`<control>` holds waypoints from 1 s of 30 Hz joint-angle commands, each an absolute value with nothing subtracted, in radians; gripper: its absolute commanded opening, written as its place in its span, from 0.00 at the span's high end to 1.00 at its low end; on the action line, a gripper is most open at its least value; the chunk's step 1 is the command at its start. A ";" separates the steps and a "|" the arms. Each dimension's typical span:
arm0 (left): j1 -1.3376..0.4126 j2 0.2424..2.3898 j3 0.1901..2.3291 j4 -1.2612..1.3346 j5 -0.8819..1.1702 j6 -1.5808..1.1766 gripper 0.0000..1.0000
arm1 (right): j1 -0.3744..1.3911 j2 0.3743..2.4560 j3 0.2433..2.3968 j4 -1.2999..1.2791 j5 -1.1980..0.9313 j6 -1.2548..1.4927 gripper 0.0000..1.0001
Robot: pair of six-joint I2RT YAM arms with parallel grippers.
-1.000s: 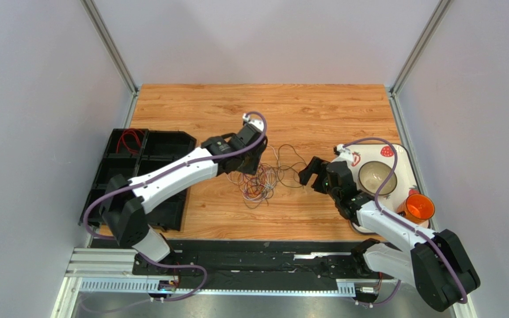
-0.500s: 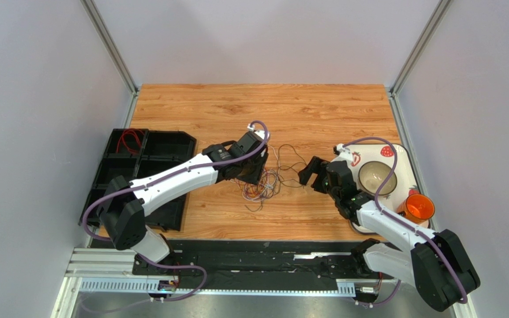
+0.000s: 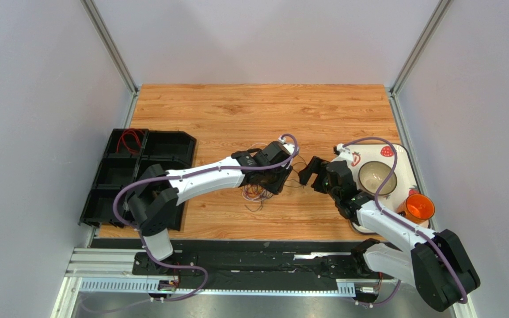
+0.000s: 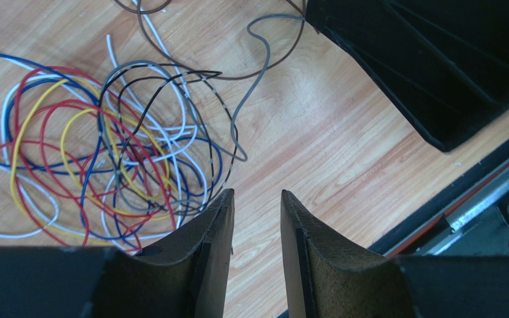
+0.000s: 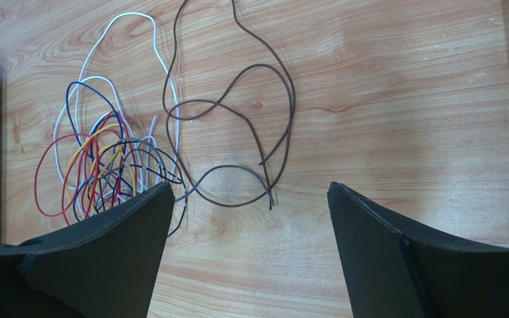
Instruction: Untangle the cables
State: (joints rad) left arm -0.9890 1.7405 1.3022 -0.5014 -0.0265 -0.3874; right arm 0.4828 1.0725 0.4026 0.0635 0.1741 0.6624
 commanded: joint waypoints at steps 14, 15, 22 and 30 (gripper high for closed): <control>-1.003 1.910 1.423 -0.459 -0.109 -0.414 0.61 | 0.479 1.069 0.428 0.098 0.190 0.667 0.09; -1.003 1.913 1.425 -0.460 -0.112 -0.413 0.60 | 0.479 1.069 0.428 0.098 0.189 0.667 0.09; -1.003 1.922 1.436 -0.485 -0.173 -0.429 0.60 | 0.479 1.069 0.428 0.100 0.186 0.666 0.09; -1.003 1.953 1.445 -0.474 -0.147 -0.440 0.78 | 0.480 1.068 0.428 0.101 0.184 0.664 0.09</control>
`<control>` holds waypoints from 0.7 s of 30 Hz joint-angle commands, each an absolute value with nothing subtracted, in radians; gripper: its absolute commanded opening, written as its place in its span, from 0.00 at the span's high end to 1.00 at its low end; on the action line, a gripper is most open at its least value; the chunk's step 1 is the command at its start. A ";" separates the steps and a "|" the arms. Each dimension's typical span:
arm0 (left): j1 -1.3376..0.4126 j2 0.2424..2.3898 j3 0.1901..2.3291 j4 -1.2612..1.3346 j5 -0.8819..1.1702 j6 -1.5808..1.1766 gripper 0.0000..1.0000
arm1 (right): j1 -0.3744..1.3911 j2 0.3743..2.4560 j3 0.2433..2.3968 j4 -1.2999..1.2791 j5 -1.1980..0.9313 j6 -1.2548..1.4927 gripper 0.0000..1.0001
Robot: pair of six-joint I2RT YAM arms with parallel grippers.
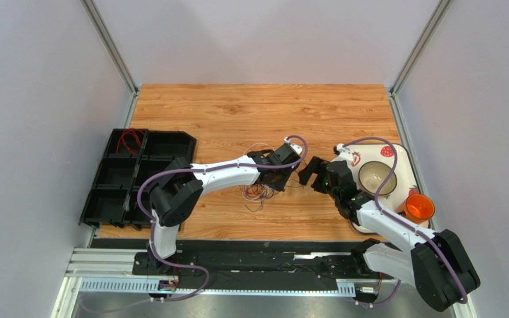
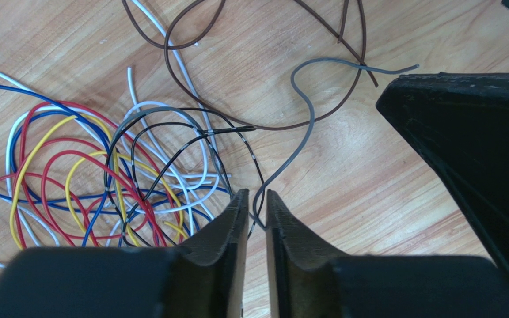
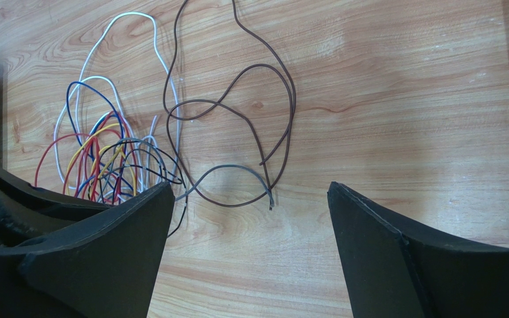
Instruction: Untangle the cables
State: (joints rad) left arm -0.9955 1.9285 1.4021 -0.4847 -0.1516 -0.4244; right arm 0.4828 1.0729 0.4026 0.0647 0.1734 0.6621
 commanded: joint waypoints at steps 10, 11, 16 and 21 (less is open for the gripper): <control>-1.000 1.872 1.642 -0.682 -0.192 -0.439 1.00 | 0.480 1.068 0.426 0.103 0.183 0.664 0.09; -1.000 1.858 1.685 -0.718 -0.204 -0.434 1.00 | 0.480 1.066 0.425 0.103 0.184 0.664 0.09; -0.973 1.799 1.975 -0.895 -0.189 -0.402 1.00 | 0.479 1.063 0.422 0.106 0.186 0.664 0.09; -0.908 1.773 2.190 -0.969 -0.068 -0.417 1.00 | 0.479 1.060 0.420 0.104 0.187 0.666 0.09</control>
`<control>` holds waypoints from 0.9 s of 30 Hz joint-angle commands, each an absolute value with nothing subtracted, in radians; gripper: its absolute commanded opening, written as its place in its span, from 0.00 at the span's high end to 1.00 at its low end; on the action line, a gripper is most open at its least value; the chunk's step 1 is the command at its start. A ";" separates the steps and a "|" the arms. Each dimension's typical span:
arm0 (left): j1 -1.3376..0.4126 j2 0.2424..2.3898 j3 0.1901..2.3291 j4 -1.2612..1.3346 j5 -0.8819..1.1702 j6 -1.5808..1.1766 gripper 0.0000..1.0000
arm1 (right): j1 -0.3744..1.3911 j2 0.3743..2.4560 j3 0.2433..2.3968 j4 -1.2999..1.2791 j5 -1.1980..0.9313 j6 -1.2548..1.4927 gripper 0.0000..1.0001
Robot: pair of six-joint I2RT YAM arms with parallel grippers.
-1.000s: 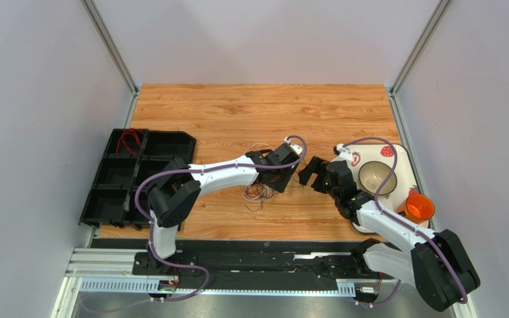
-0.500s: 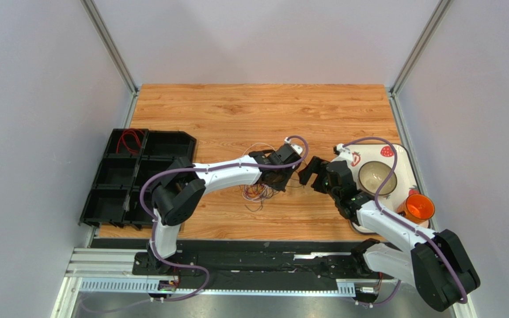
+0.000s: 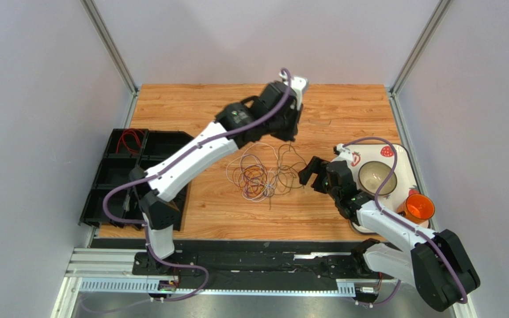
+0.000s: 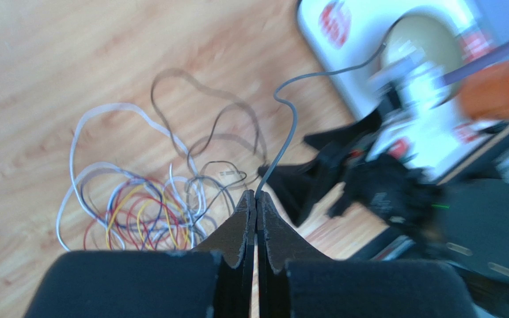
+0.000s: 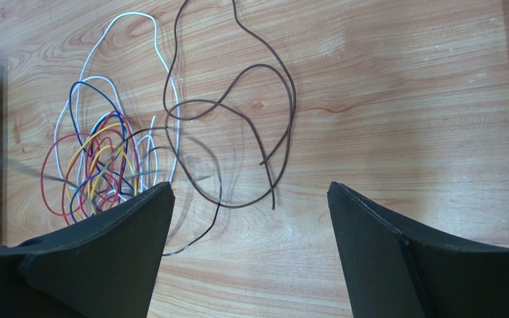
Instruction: Untangle the cables
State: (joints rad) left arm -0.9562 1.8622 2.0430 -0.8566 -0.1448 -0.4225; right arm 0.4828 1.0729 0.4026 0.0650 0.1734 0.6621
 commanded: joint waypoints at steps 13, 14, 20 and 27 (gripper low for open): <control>-0.776 1.641 2.467 -0.753 0.114 -0.358 1.00 | 0.479 1.055 0.417 0.109 0.184 0.666 0.09; -0.775 1.632 2.458 -0.755 0.091 -0.345 1.00 | 0.479 1.054 0.417 0.107 0.184 0.664 0.09; -0.753 1.490 2.162 -0.727 0.002 -0.345 1.00 | 0.479 1.055 0.417 0.109 0.184 0.664 0.09; -0.698 1.258 1.717 -0.658 -0.190 -0.373 1.00 | 0.479 1.074 0.429 0.098 0.178 0.666 0.09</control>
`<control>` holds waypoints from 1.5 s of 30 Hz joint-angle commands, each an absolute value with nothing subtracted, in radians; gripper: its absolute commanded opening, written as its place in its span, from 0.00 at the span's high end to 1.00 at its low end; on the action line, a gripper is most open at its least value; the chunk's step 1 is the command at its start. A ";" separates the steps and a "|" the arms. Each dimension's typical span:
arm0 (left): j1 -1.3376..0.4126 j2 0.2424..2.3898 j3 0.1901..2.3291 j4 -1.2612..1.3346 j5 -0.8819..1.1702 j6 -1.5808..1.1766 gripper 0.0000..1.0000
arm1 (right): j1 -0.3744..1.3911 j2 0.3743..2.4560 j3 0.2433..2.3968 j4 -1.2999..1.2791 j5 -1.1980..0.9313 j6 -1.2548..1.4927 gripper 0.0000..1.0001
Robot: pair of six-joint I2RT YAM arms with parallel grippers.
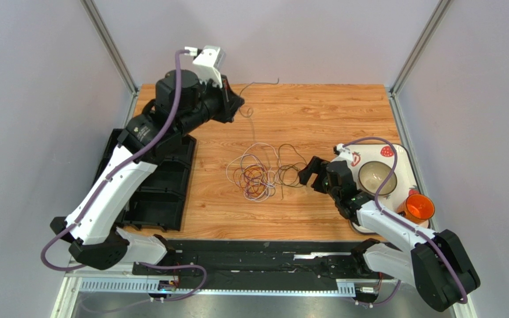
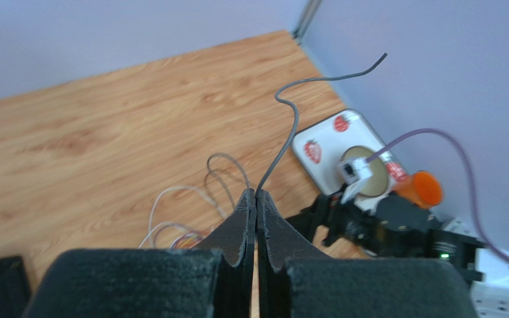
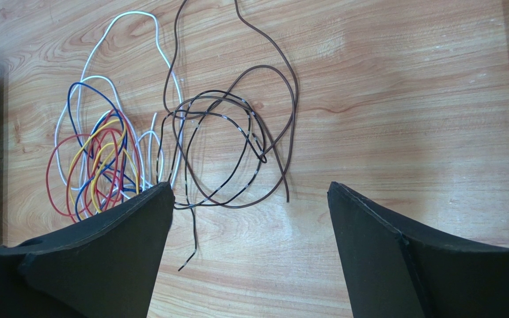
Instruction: Untangle the cables
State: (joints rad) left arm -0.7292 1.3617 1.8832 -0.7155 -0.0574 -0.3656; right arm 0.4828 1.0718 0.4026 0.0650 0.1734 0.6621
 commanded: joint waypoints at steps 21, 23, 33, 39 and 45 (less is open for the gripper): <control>-0.216 1.127 1.420 -0.594 -0.207 -0.437 1.00 | 0.479 1.091 0.457 0.064 0.170 0.658 0.10; -0.189 1.143 1.419 -0.580 -0.203 -0.456 1.00 | 0.479 1.094 0.459 0.066 0.167 0.657 0.10; -0.112 1.212 1.405 -0.496 -0.164 -0.489 1.00 | 0.479 1.126 0.471 0.066 0.152 0.653 0.11; -0.049 1.190 1.304 -0.457 -0.172 -0.526 1.00 | 0.477 1.129 0.471 0.071 0.149 0.652 0.11; -0.006 1.186 1.206 -0.416 -0.274 -0.583 1.00 | 0.477 1.134 0.472 0.068 0.143 0.653 0.11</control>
State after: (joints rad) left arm -0.0303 1.2098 1.2381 -0.4789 -0.2012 -0.5243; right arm 0.4828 1.1286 0.4332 0.0483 0.1467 0.6609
